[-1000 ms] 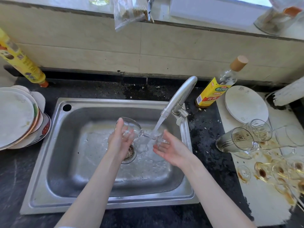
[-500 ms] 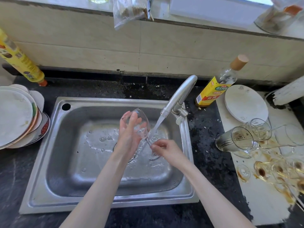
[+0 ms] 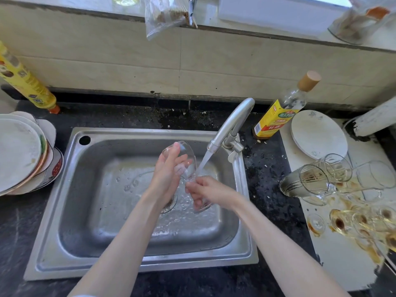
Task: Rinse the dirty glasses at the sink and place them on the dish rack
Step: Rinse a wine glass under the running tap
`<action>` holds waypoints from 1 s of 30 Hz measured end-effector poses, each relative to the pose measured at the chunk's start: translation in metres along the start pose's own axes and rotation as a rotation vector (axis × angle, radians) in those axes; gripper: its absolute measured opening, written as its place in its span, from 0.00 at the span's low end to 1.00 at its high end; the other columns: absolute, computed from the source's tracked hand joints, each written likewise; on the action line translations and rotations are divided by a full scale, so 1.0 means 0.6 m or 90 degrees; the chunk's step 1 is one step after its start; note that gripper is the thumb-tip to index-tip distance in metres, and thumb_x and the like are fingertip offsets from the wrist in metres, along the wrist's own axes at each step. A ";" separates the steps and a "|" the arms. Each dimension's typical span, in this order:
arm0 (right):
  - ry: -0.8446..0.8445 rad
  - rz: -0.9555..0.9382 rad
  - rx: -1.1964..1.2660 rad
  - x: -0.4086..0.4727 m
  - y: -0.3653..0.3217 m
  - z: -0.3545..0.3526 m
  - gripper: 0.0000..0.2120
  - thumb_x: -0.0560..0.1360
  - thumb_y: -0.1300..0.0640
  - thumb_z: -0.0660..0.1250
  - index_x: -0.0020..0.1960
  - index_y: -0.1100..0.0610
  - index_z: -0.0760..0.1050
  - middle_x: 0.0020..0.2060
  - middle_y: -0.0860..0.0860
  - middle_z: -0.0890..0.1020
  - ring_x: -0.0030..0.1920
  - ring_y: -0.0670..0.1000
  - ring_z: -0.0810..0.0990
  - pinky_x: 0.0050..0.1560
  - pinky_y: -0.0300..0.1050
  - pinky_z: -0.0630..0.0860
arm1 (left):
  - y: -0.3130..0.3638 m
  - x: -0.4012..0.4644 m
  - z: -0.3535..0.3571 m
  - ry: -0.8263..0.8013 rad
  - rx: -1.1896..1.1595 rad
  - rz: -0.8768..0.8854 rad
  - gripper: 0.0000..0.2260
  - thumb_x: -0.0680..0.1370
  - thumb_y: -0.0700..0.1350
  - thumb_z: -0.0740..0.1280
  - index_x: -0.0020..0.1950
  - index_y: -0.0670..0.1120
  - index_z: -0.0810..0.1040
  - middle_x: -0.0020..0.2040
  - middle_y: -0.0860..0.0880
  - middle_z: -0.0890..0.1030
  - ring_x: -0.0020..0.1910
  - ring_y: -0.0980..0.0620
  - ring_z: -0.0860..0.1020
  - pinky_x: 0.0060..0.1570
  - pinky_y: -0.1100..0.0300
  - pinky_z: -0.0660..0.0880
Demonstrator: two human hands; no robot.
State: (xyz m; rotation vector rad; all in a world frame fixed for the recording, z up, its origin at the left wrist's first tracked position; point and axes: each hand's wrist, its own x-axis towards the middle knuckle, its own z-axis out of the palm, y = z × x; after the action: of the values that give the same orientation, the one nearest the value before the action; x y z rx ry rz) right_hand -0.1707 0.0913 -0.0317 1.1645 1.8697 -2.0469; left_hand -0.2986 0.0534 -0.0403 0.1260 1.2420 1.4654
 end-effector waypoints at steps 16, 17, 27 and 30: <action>0.332 -0.049 -0.449 0.031 -0.011 0.026 0.16 0.81 0.49 0.52 0.63 0.56 0.69 0.54 0.58 0.80 0.57 0.60 0.75 0.53 0.55 0.72 | 0.022 0.002 0.040 0.094 0.107 0.101 0.25 0.74 0.55 0.67 0.66 0.49 0.63 0.52 0.53 0.76 0.53 0.54 0.78 0.62 0.50 0.71; 0.333 -0.070 -0.379 0.032 -0.007 0.026 0.16 0.81 0.46 0.54 0.61 0.54 0.71 0.52 0.55 0.80 0.55 0.58 0.76 0.52 0.55 0.73 | 0.022 0.002 0.040 0.077 0.112 0.095 0.28 0.71 0.57 0.68 0.66 0.49 0.63 0.52 0.54 0.76 0.54 0.53 0.78 0.63 0.47 0.70; 0.182 -0.105 0.100 -0.003 0.021 -0.001 0.09 0.76 0.60 0.67 0.54 0.50 0.73 0.39 0.50 0.78 0.35 0.46 0.75 0.38 0.35 0.73 | 0.019 -0.002 0.002 -0.129 0.291 0.034 0.25 0.68 0.55 0.73 0.62 0.54 0.70 0.57 0.50 0.81 0.58 0.51 0.78 0.66 0.47 0.68; 0.179 -0.121 0.187 -0.003 0.034 0.001 0.21 0.72 0.50 0.69 0.63 0.55 0.73 0.52 0.50 0.81 0.45 0.46 0.79 0.49 0.39 0.75 | 0.019 -0.006 0.001 -0.127 0.323 0.044 0.25 0.65 0.59 0.74 0.59 0.58 0.70 0.59 0.52 0.79 0.60 0.54 0.76 0.65 0.51 0.69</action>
State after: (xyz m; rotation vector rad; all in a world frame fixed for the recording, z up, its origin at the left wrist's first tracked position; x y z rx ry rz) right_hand -0.1580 0.0854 -0.0470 1.4626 1.9086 -2.4380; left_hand -0.3043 0.0535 -0.0297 0.6449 1.4294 1.1344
